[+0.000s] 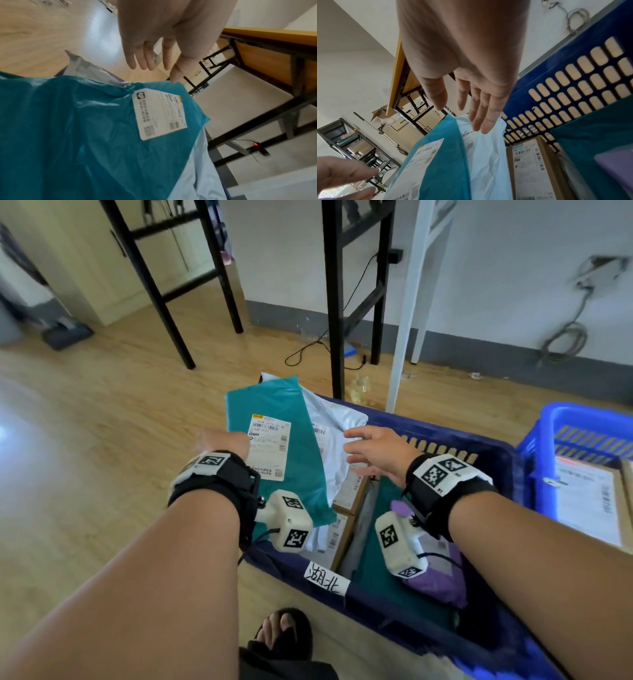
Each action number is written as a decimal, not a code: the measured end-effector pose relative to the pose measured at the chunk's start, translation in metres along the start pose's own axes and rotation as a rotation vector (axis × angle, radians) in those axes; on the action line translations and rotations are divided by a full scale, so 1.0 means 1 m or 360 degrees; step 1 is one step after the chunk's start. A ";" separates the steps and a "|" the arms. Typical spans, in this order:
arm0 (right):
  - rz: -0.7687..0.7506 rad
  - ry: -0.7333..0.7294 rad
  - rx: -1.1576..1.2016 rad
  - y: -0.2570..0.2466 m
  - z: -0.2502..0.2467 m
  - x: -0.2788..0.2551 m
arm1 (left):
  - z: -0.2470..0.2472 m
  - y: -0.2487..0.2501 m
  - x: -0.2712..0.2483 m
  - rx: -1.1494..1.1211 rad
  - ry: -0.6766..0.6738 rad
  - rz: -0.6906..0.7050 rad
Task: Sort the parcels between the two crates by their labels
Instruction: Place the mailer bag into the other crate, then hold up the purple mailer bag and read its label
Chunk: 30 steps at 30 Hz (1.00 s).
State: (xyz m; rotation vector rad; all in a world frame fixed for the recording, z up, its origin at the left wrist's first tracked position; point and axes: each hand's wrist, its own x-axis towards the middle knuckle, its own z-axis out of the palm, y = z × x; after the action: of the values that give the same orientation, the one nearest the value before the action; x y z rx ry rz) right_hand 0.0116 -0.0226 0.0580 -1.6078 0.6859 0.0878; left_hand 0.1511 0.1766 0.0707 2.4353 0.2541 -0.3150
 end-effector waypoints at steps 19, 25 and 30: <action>0.0188 0.0321 -0.0447 0.056 -0.127 -0.056 | 0.188 0.083 -0.109 0.0340 -0.0991 0.0391; 0.0310 0.0264 -0.0241 0.075 -0.139 -0.050 | 0.231 0.069 -0.123 0.0653 -0.1150 0.0295; 0.0357 0.0158 -0.0149 0.076 -0.141 -0.046 | 0.252 0.056 -0.117 0.0765 -0.1256 0.0142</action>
State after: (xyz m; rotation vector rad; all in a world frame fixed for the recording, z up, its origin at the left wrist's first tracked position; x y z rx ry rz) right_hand -0.1085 -0.1361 0.0365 -1.6272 0.9503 0.2078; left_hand 0.0142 -0.0390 -0.0524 2.5329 -0.3121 -1.3734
